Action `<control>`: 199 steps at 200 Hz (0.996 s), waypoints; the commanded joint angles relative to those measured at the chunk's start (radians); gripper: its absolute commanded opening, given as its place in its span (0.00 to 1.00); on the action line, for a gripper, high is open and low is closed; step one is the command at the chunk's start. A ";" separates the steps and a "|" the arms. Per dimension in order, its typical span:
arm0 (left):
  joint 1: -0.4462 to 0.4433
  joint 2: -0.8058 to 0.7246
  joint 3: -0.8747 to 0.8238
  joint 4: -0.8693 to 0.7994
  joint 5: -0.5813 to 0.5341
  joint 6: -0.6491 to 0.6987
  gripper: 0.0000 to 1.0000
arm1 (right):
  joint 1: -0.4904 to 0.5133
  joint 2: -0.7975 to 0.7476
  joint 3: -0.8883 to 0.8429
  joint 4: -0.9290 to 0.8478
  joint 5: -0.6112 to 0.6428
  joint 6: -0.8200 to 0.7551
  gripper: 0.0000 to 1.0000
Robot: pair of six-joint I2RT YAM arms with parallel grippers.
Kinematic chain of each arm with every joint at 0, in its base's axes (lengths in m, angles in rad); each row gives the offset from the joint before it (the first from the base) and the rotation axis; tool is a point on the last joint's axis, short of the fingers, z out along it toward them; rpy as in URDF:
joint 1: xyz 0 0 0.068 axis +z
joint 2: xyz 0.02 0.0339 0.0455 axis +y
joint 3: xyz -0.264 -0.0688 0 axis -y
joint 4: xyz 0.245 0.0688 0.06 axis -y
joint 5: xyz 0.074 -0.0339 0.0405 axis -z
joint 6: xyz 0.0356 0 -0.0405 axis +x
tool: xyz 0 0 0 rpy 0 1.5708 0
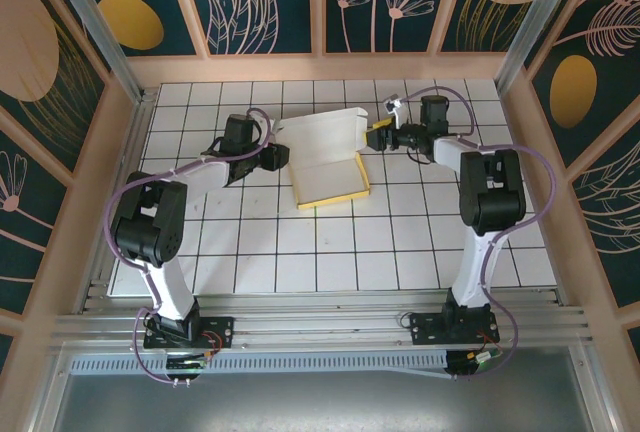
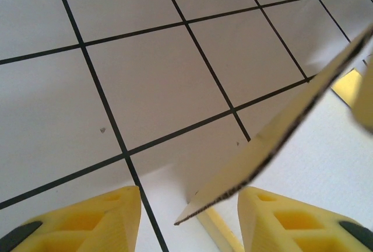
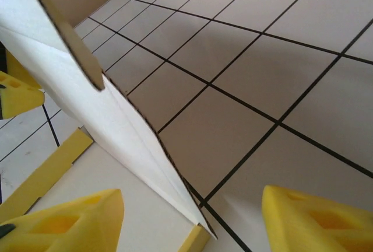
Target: Fold the paper box
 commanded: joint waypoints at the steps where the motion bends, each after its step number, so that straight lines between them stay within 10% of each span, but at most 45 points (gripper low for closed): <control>1: 0.005 0.022 0.028 0.012 0.031 0.017 0.45 | 0.004 0.041 0.069 -0.032 -0.065 -0.005 0.58; 199: 0.006 0.048 0.027 0.100 0.094 -0.077 0.08 | 0.156 -0.089 -0.113 0.086 0.338 0.082 0.07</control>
